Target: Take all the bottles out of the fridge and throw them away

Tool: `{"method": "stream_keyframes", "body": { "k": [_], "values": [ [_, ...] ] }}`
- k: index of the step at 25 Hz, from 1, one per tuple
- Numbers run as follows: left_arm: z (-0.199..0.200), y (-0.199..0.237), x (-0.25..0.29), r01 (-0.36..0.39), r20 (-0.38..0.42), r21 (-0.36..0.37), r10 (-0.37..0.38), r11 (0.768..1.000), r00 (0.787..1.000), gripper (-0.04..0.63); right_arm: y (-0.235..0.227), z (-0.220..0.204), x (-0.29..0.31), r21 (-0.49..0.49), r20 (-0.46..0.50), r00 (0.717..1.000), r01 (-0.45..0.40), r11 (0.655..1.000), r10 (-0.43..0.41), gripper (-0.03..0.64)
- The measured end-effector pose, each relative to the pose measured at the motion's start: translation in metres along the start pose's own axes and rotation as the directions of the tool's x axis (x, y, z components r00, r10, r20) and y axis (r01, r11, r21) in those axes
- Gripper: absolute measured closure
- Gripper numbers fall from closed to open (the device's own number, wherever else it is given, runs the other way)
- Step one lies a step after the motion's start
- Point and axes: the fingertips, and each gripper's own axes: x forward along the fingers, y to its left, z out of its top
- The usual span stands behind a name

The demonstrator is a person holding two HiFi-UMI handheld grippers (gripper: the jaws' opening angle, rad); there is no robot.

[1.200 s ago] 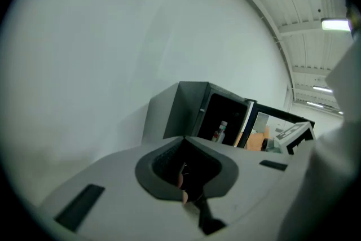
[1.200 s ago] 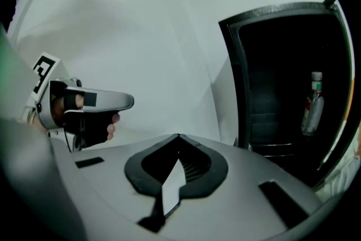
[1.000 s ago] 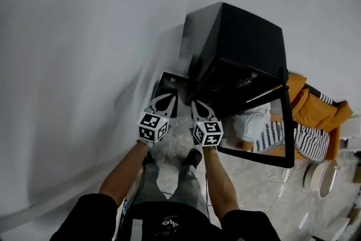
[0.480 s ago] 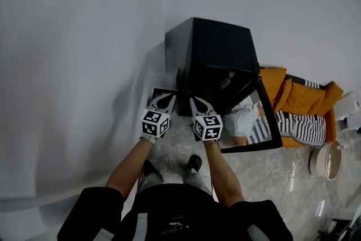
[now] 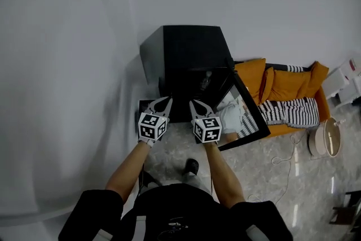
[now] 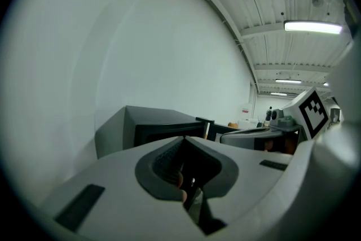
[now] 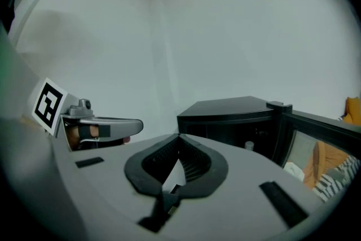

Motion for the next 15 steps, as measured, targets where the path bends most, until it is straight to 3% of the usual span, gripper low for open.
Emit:
{"method": "stream_keyframes", "body": {
  "k": [9,15],
  "values": [
    [-0.003,-0.059,0.053,0.134,-0.016,0.010,-0.134,0.991,0.991,0.594,-0.078,-0.006,-0.064,0.048,0.022,0.982,0.187,0.981,-0.188,0.609],
    [-0.004,-0.079,0.067,0.182,-0.026,0.027,-0.181,0.983,0.983,0.594,-0.100,-0.016,-0.087,0.073,0.026,0.967,0.253,0.965,-0.255,0.609]
  ]
}}
